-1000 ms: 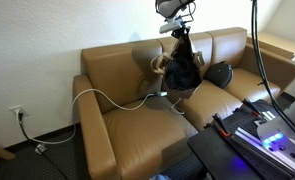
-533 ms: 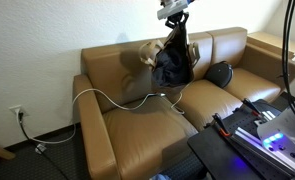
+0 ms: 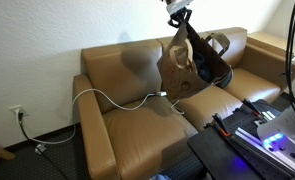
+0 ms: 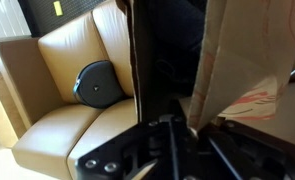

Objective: Move the bag to the left

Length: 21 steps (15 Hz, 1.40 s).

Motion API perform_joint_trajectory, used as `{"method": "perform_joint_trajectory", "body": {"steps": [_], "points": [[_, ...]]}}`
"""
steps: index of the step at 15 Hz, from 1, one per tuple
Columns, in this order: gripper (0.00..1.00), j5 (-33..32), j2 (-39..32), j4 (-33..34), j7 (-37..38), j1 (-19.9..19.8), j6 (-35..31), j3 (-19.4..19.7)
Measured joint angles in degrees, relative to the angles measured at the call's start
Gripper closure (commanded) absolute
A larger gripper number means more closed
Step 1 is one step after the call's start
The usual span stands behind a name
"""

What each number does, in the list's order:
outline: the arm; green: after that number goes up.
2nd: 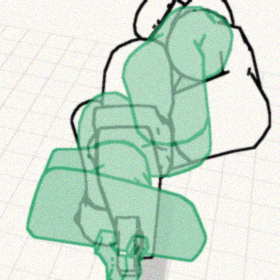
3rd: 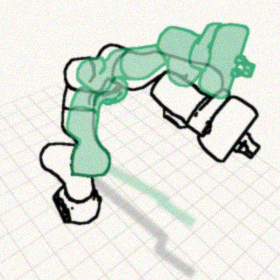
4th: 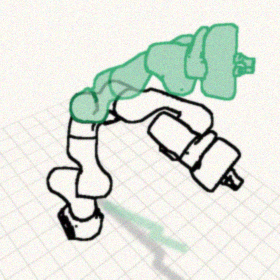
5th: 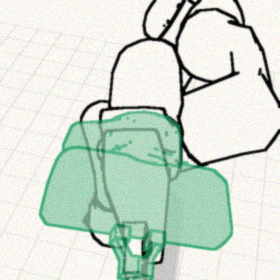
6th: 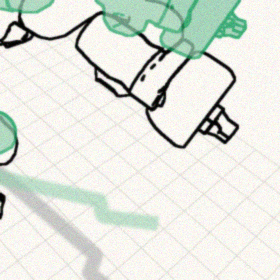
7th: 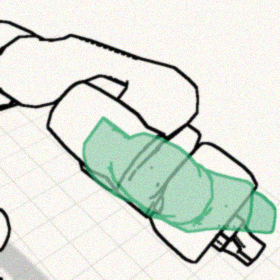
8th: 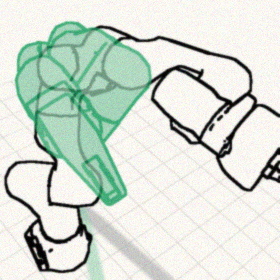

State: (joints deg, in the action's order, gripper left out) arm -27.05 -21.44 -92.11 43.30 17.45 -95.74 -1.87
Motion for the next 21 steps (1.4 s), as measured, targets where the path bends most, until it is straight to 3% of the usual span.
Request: {"method": "perform_joint_trajectory", "body": {"steps": [6,10,17,21], "points": [[1.0,0.0,-0.8,-0.4,0.3,0.3,0.0,-0.6],[1.0,-0.7,-6.7,2.2,-2.8,1.2,-0.5,-1.1],[1.0,-1.1,-7.9,1.1,-19.6,-0.1,-11.5,-1.2],[0.99,-6.1,-8.4,0.2,-21.2,4.2,-10.5,-1.4]]}}
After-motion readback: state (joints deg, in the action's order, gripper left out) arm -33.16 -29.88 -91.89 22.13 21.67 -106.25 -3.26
